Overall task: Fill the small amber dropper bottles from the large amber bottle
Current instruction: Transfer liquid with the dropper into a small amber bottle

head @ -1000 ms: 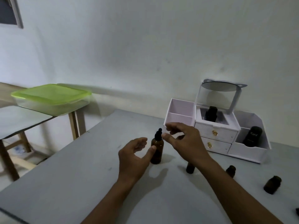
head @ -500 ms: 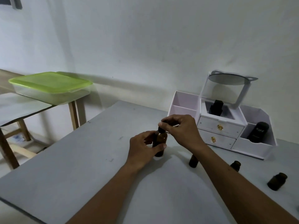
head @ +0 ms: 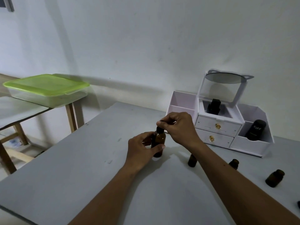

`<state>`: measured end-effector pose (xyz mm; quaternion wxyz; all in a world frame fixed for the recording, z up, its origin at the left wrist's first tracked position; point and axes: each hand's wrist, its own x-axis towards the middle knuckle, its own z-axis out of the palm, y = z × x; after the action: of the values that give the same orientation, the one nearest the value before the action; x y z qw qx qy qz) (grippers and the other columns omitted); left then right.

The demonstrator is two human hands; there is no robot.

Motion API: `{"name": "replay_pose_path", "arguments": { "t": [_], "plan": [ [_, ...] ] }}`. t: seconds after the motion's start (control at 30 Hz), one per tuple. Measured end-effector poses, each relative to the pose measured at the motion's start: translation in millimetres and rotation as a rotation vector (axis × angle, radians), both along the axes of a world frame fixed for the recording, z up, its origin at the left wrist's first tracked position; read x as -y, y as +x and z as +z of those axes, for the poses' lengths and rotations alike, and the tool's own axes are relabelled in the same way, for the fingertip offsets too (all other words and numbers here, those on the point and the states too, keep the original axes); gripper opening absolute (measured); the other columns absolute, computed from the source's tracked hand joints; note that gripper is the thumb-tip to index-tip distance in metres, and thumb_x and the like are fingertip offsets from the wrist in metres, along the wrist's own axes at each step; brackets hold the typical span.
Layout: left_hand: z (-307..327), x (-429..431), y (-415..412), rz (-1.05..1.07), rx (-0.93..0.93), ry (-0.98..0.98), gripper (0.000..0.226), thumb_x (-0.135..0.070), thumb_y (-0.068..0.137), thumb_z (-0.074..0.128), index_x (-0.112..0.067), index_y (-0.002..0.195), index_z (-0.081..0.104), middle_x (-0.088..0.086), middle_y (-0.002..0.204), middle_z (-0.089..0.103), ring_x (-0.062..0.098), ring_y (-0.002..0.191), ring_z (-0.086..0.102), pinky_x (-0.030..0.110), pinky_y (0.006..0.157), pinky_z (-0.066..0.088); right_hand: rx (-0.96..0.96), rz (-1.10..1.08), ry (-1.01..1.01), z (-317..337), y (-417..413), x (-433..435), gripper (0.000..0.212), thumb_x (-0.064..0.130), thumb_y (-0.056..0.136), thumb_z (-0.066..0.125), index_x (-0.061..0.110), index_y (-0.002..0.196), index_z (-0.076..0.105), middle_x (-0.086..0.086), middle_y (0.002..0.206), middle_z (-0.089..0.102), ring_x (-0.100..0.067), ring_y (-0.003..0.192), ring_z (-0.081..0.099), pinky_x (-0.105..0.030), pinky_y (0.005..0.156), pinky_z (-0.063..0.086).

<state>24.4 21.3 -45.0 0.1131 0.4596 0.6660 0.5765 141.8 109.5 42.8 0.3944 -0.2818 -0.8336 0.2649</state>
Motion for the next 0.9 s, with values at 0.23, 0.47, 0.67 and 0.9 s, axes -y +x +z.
{"name": "replay_pose_path", "arguments": {
  "t": [0.23,0.47,0.67,0.9],
  "plan": [
    [2.2,2.9,1.1,-0.004,0.048,-0.011,0.059,-0.038,0.062,0.087,-0.025,0.117,0.068,-0.013,0.104,0.07,0.003,0.091,0.067,0.007,0.079,0.049,-0.004,0.014,-0.041,20.9,4.0,5.9,0.01,0.021,0.083,0.08,0.013,0.088,0.08,0.004,0.076,0.077,0.002,0.067,0.071,-0.004,0.063,0.047],
    [13.4,12.5,3.7,0.089,0.156,0.004,0.054,-0.048,0.066,0.081,-0.023,0.112,0.07,-0.015,0.097,0.068,-0.005,0.085,0.065,0.007,0.074,0.049,-0.097,0.032,-0.052,75.4,14.0,11.4,0.012,0.02,0.084,0.079,0.009,0.089,0.079,0.002,0.077,0.079,0.002,0.068,0.072,-0.001,0.062,0.044],
    [28.5,35.6,26.5,0.208,0.142,0.186,0.02,-0.027,0.083,0.073,-0.017,0.1,0.072,-0.016,0.086,0.068,-0.011,0.081,0.062,-0.001,0.066,0.044,-0.194,0.014,-0.051,108.4,46.6,11.4,0.011,0.023,0.084,0.078,0.013,0.088,0.079,0.006,0.076,0.079,-0.003,0.076,0.074,-0.017,0.075,0.056],
    [32.5,36.6,101.0,-0.127,0.173,0.126,0.02,-0.017,0.08,0.075,-0.028,0.096,0.071,-0.011,0.085,0.072,-0.001,0.08,0.068,0.009,0.072,0.051,-0.276,-0.067,-0.079,105.8,122.0,3.7,0.006,0.021,0.085,0.078,0.015,0.088,0.079,0.001,0.079,0.079,-0.012,0.076,0.076,-0.026,0.072,0.06]
  ]
}}
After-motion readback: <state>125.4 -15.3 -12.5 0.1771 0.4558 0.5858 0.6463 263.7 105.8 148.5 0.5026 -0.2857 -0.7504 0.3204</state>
